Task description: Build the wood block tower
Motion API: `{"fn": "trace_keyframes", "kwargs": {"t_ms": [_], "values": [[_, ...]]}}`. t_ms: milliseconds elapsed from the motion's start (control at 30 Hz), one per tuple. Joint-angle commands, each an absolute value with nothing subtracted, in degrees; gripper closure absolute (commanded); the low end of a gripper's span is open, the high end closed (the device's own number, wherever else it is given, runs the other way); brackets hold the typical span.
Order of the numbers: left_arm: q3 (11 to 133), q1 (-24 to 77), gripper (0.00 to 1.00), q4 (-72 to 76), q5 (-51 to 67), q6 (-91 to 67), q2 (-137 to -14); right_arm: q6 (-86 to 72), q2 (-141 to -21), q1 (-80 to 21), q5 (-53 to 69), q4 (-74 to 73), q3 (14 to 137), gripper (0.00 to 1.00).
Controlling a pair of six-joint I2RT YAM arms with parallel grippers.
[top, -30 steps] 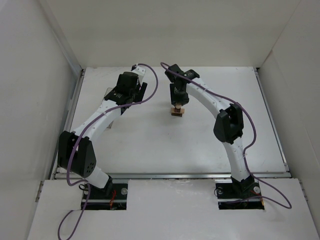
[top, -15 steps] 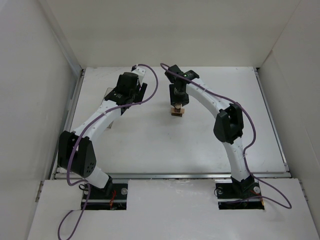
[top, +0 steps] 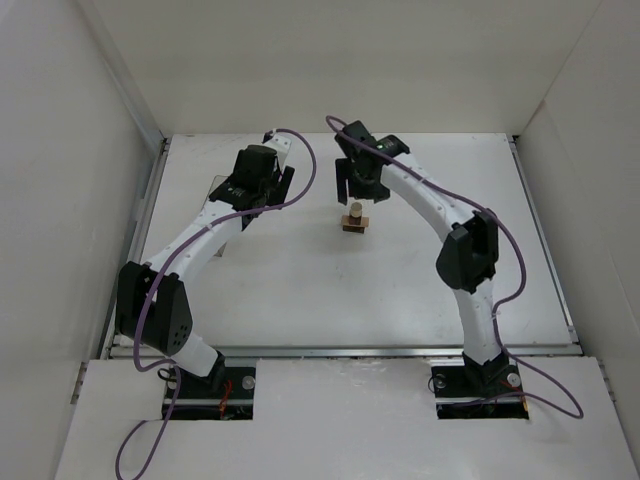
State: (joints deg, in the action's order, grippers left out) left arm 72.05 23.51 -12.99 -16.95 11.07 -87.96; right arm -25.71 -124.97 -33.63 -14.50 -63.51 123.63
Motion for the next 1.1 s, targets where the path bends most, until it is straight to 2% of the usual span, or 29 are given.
{"fn": "trace_keyframes", "kwargs": {"t_ms": [0,100,200,400,1067], "values": [[71.72,23.47,0.26,-11.51,-16.96,10.72,-85.08,-25.31,-114.62,-32.09,-20.45,-60.03,124.19,0.19],[71.72,23.47,0.26,-11.51,-17.49,10.72,-85.08,-27.68,-109.36,-29.10,-27.22,-60.03,122.35,0.04],[71.72,23.47,0.25,-10.99,-17.49,10.72,-85.08,-32.68,-103.83,-22.87,-37.33,-60.03,118.05,0.00],[71.19,23.47,0.19,-10.46,-18.72,10.72,-85.08,-45.87,-94.76,-9.78,-54.13,-62.31,106.63,0.00],[71.19,23.47,0.18,-10.46,-18.72,10.20,-85.61,-46.58,-94.66,-7.73,-51.24,-65.13,107.84,0.00]]}}
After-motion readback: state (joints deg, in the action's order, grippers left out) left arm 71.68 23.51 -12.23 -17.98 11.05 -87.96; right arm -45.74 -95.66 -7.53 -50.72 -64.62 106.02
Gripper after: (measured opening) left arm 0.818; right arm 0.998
